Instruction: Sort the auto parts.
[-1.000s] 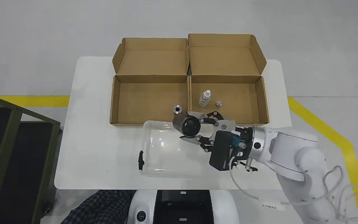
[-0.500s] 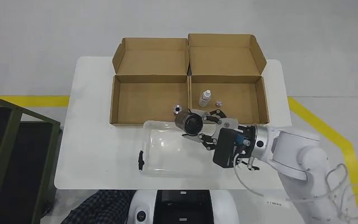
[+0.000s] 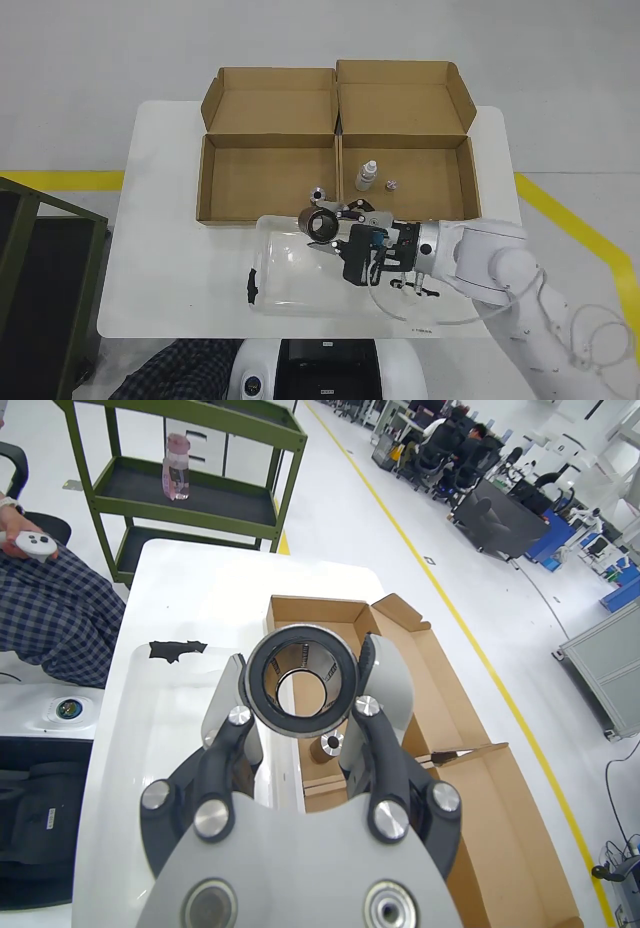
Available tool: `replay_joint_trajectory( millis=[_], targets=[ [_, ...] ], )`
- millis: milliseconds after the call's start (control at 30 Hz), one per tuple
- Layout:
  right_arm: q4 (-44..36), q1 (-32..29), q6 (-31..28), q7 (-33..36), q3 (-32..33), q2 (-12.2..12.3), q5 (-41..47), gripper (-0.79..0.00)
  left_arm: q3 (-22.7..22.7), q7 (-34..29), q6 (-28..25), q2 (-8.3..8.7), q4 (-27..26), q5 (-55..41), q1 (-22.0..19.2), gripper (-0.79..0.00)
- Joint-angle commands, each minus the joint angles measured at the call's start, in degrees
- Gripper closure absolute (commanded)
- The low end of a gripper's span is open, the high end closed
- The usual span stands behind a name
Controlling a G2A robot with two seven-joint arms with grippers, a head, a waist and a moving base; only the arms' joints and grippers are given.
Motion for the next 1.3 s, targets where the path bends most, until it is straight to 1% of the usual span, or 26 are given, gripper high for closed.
replay_joint_trajectory(
  millis=[0, 100, 200, 400, 500, 533, 567, 667, 700, 1267],
  targets=[
    [2.4, 2.1, 1.1, 0.4, -2.4, -0.5, 0.3, 0.0, 0.0, 0.0, 0.0, 0.0, 0.0, 0.0, 0.0, -0.785],
    [5.4, 4.7, 3.2, 0.6, -5.1, -1.2, 0.6, 0.0, 0.0, 0.0, 0.0, 0.0, 0.0, 0.0, 0.0, -0.785],
    [6.3, 5.9, 5.0, 2.1, -6.4, -1.6, 1.1, 0.0, 0.0, 0.0, 0.0, 0.0, 0.0, 0.0, 0.0, -0.785],
    [4.7, 5.2, 11.2, 6.9, -6.9, -1.9, 2.0, 0.0, 0.0, 0.0, 0.0, 0.0, 0.0, 0.0, 0.0, -0.785],
    [4.6, 5.1, 13.0, 9.2, -6.9, -2.0, 2.9, 0.0, 0.0, 0.0, 0.0, 0.0, 0.0, 0.0, 0.0, -0.785],
    [10.4, 7.9, 12.9, 7.7, -6.7, -2.3, 3.1, 0.0, 0.0, 0.0, 0.0, 0.0, 0.0, 0.0, 0.0, -0.785],
    [14.4, 10.6, 11.8, 5.5, -8.2, -2.9, 3.5, 0.0, 0.0, 0.0, 0.0, 0.0, 0.0, 0.0, 0.0, -0.785],
    [19.6, 14.4, 9.5, 0.9, -11.9, -4.0, 3.2, 0.0, 0.0, 0.0, 0.0, 0.0, 0.0, 0.0, 0.0, -0.785],
    [20.0, 14.8, 9.1, 0.0, -12.2, -4.1, 2.9, 0.0, 0.0, 0.0, 0.0, 0.0, 0.0, 0.0, 0.0, -0.785],
    [20.0, 14.8, 9.1, 0.0, -12.2, -4.1, 2.9, 0.0, 0.0, 0.0, 0.0, 0.0, 0.0, 0.0, 0.0, -0.785]
  ],
)
